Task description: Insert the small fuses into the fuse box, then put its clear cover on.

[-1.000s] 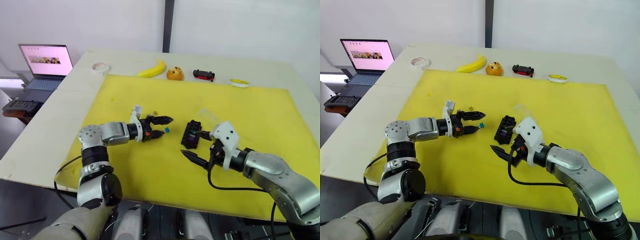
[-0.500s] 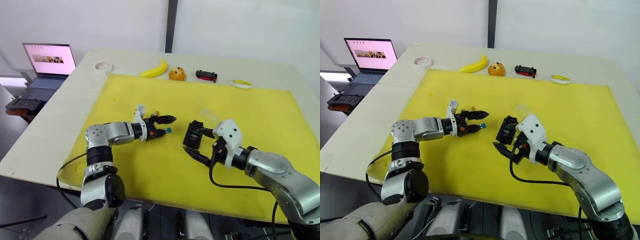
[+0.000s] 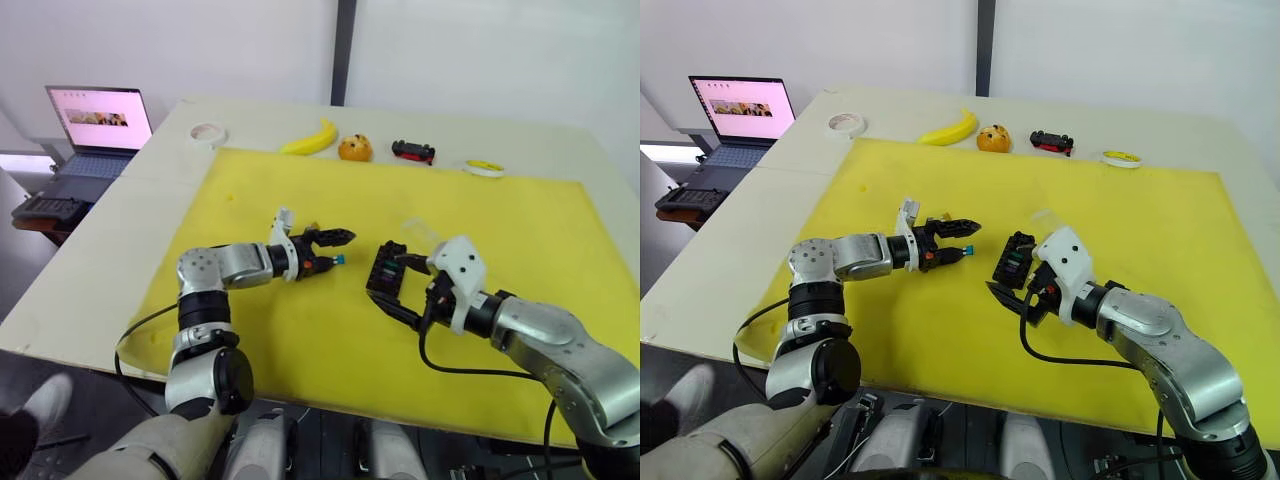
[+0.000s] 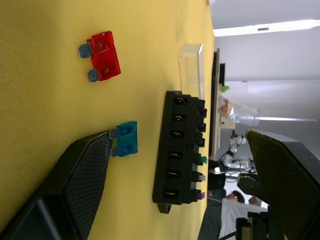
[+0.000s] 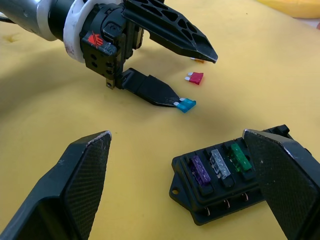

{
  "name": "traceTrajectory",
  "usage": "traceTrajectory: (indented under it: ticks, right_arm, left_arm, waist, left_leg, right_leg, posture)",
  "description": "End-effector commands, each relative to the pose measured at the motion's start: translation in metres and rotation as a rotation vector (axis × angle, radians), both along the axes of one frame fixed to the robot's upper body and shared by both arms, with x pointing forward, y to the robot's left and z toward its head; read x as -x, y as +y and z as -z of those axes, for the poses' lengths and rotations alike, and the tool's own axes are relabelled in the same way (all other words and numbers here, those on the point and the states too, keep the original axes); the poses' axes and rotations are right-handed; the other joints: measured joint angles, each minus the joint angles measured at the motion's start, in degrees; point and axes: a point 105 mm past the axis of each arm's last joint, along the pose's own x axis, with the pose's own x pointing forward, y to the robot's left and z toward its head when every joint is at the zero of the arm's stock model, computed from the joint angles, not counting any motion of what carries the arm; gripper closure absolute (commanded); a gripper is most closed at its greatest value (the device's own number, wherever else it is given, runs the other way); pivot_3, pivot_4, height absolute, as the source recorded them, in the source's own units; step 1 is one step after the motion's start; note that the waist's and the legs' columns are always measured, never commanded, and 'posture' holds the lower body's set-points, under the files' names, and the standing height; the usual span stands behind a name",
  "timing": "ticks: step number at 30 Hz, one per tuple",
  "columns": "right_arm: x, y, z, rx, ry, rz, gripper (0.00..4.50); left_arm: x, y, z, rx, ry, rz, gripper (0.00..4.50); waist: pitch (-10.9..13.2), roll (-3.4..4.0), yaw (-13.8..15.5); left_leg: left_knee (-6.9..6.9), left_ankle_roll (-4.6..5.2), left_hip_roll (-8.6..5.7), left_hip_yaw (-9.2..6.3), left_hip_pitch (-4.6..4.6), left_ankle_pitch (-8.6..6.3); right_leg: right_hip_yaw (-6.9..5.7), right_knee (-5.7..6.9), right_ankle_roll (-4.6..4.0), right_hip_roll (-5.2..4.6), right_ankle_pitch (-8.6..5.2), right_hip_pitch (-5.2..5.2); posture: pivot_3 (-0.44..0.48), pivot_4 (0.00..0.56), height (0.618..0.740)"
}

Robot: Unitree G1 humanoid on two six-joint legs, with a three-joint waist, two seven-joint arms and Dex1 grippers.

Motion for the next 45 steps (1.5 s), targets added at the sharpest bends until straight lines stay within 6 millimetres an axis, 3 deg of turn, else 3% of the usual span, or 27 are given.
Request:
traceTrajectory:
  ticks: [1, 9, 13, 26, 29, 31, 45]
  right_arm:
    - [0.000, -0.001, -0.010, -0.002, -0.042, -0.001, 0.02]
    - [0.000, -0.002, -0.010, 0.003, -0.039, 0.002, 0.02]
    - [0.000, -0.004, -0.009, 0.008, -0.037, 0.005, 0.00]
    - [0.002, -0.006, -0.008, 0.013, -0.035, 0.004, 0.00]
    - [0.002, -0.006, -0.008, 0.013, -0.037, 0.004, 0.00]
    - [0.002, -0.006, -0.008, 0.012, -0.037, 0.004, 0.00]
    - [0.002, -0.005, -0.010, 0.002, -0.036, 0.005, 0.00]
  left_arm:
    - [0.001, -0.011, 0.004, -0.022, 0.008, 0.021, 0.00]
    - [0.001, -0.011, 0.006, -0.022, 0.011, 0.022, 0.00]
    - [0.001, -0.010, 0.007, -0.025, 0.011, 0.024, 1.35]
    - [0.002, -0.004, 0.010, -0.038, 0.009, 0.031, 1.35]
    - [0.003, -0.005, 0.010, -0.036, 0.009, 0.034, 2.17]
    - [0.005, -0.006, 0.011, -0.038, 0.009, 0.045, 3.15]
    - [0.005, -0.004, 0.015, -0.062, 0.021, 0.047, 3.15]
  waist:
    - [0.0, 0.00, 0.0]
    - [0.0, 0.00, 0.0]
    - [0.0, 0.00, -0.1]
    - [0.0, 0.00, -0.1]
    - [0.0, 0.00, -0.2]
    - [0.0, 0.00, -0.2]
    - [0.0, 0.00, -0.2]
  left_leg:
    - [0.00, 0.00, 0.00, 0.00, 0.00, 0.00]
    - [0.00, 0.02, 0.00, -0.01, 0.01, -0.01]
    - [0.00, 0.02, 0.00, -0.02, 0.00, -0.01]
    - [-0.02, 0.03, 0.02, -0.02, 0.00, -0.02]
    - [-0.02, 0.03, 0.02, -0.02, 0.00, -0.02]
    - [-0.03, 0.03, 0.03, -0.02, -0.01, -0.02]
    - [-0.07, 0.03, 0.05, -0.02, -0.01, -0.03]
  right_leg:
    - [0.00, 0.00, 0.00, 0.00, 0.00, 0.00]
    - [-0.01, 0.00, 0.00, -0.01, 0.00, 0.02]
    - [-0.01, -0.02, 0.00, -0.01, 0.00, 0.02]
    - [-0.01, -0.05, 0.00, -0.01, 0.00, -0.01]
    - [-0.01, -0.06, 0.00, -0.02, 0.00, -0.01]
    - [0.00, -0.06, 0.00, -0.02, 0.00, -0.03]
    - [0.00, -0.09, 0.00, -0.06, 0.00, -0.05]
  posture:
    - [0.000, 0.150, 0.740]
    - [0.000, 0.150, 0.740]
    - [0.000, 0.150, 0.740]
    - [0.000, 0.150, 0.740]
    - [0.000, 0.150, 0.740]
    - [0.000, 0.150, 0.740]
    - [0.000, 0.150, 0.740]
